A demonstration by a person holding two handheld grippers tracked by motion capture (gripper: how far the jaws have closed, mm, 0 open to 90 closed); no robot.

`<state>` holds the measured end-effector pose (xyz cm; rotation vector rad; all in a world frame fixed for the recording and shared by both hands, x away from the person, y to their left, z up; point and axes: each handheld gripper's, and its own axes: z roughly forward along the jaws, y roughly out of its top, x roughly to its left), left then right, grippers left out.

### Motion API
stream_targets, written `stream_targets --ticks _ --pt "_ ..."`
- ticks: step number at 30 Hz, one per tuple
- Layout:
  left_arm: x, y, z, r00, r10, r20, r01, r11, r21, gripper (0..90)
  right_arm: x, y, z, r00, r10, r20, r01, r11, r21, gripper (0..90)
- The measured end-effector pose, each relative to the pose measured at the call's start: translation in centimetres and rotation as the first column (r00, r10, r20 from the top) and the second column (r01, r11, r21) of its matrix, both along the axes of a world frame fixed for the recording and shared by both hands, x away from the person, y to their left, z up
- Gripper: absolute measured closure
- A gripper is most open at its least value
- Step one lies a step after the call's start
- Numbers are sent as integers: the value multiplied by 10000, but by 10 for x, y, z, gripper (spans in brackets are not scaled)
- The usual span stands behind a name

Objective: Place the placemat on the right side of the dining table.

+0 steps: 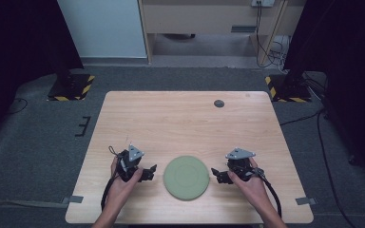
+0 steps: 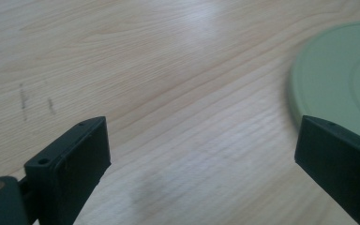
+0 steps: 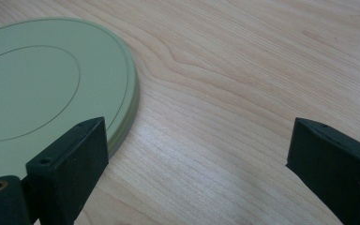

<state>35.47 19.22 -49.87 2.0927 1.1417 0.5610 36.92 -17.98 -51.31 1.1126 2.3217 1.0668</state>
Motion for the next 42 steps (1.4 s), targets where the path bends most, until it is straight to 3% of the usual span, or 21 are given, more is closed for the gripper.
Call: stream_targets --ticks 3,4,5,7,8,14,18,20,34,42 --pt "-6 -2 -3 10000 16 64 -15 9999 -155 35 -2 1 -1 9999 107 131 -106 9999 -47 60" --pt "-12 0 -12 9998 185 118 -179 9987 -485 37 -4 3 -2 9996 268 93 -267 9996 -87 62" --pt "-14 2 -18 9996 253 -133 -260 9979 -596 39 -5 4 -2 9995 301 68 -300 9995 -112 63" --pt "-15 3 -19 9994 199 -271 -213 9983 -542 42 -7 9 -4 9985 538 64 -536 9982 -272 67" --pt "-20 1 -18 9999 45 127 -47 9999 120 40 -8 11 -6 9978 658 75 -655 9973 -333 69" --pt "-24 -11 -26 9988 -387 -294 382 9991 -159 38 -9 15 -11 9969 778 -80 -782 9945 -694 68" --pt "-24 -17 -26 9986 -491 -193 488 9986 -192 39 -10 15 -12 9970 763 -119 -769 9948 -675 68" --pt "-24 -20 -29 9979 -562 -325 560 9984 -85 39 -11 16 -12 9967 807 -112 -813 9940 -736 66" --pt "-21 -23 -30 9987 -440 -248 437 9990 -102 33 -9 15 -14 9977 662 -131 -669 9953 -694 21" --pt "-15 -27 -30 9997 -230 -101 229 9997 -27 34 -3 14 -15 9997 214 -104 -221 9975 -670 8"
